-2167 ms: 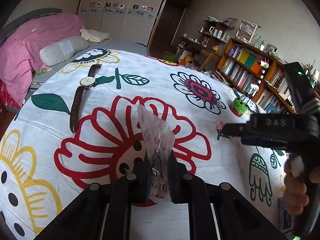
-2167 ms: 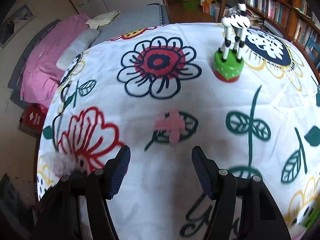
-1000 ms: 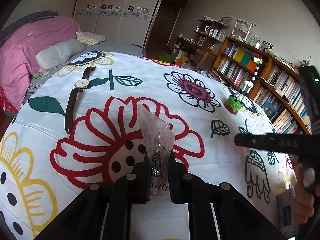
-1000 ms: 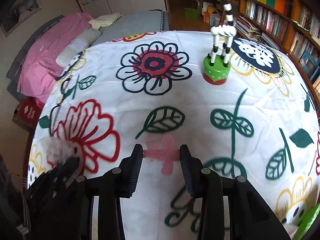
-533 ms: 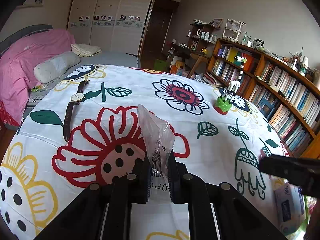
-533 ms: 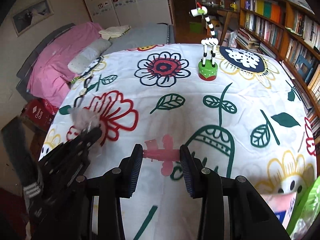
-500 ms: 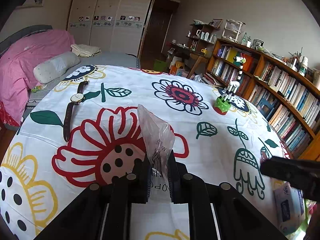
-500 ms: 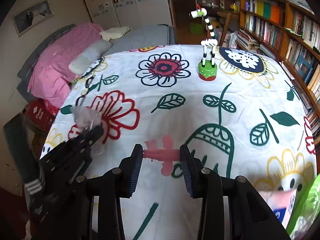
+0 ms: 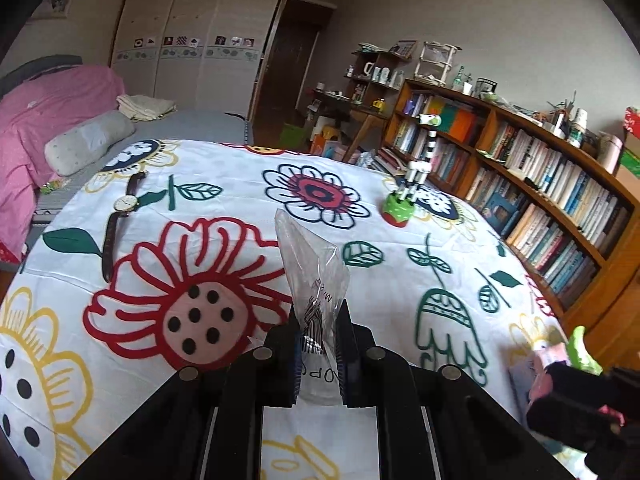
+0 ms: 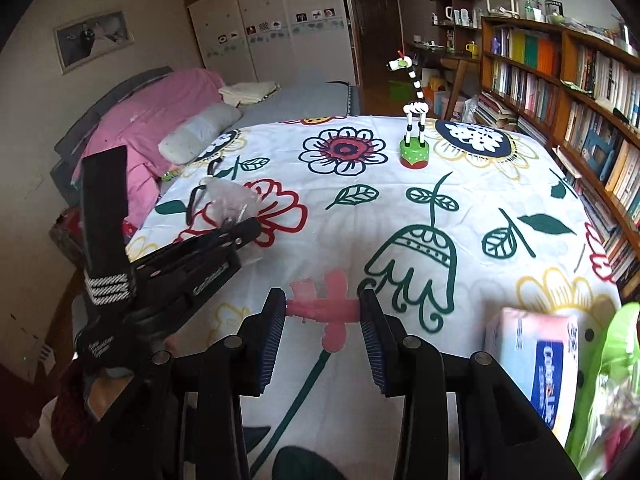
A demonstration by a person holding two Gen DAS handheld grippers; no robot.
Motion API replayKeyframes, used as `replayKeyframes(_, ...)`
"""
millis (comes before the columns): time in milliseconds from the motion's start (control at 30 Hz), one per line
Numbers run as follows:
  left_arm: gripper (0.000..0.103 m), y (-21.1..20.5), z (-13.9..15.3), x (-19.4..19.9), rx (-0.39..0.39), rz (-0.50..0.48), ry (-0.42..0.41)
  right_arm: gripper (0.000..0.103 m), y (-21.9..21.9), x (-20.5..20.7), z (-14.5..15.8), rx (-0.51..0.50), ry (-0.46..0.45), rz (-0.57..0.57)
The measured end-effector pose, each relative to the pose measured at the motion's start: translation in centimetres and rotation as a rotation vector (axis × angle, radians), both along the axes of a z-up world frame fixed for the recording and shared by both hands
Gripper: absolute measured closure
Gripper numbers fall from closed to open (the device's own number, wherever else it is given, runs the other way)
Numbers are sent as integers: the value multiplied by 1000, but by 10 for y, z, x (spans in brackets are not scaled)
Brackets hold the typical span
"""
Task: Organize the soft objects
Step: 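Carry the clear bag and pink foam cross toward the green plate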
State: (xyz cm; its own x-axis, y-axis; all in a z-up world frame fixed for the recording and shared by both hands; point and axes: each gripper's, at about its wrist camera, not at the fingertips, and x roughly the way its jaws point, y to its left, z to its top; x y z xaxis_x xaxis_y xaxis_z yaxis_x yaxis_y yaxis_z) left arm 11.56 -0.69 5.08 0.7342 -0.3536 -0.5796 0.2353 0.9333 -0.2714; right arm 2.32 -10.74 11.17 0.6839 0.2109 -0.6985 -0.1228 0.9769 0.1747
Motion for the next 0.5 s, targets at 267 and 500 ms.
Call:
replayKeyframes(267, 89, -4, 7, -11, -33, -40, -3, 64, -11, -34, 0, 41, -28, -18)
replayKeyframes(500, 89, -15, 15, -25, -26, -80, -24, 64, -30, -64, 1, 83, -57, -39)
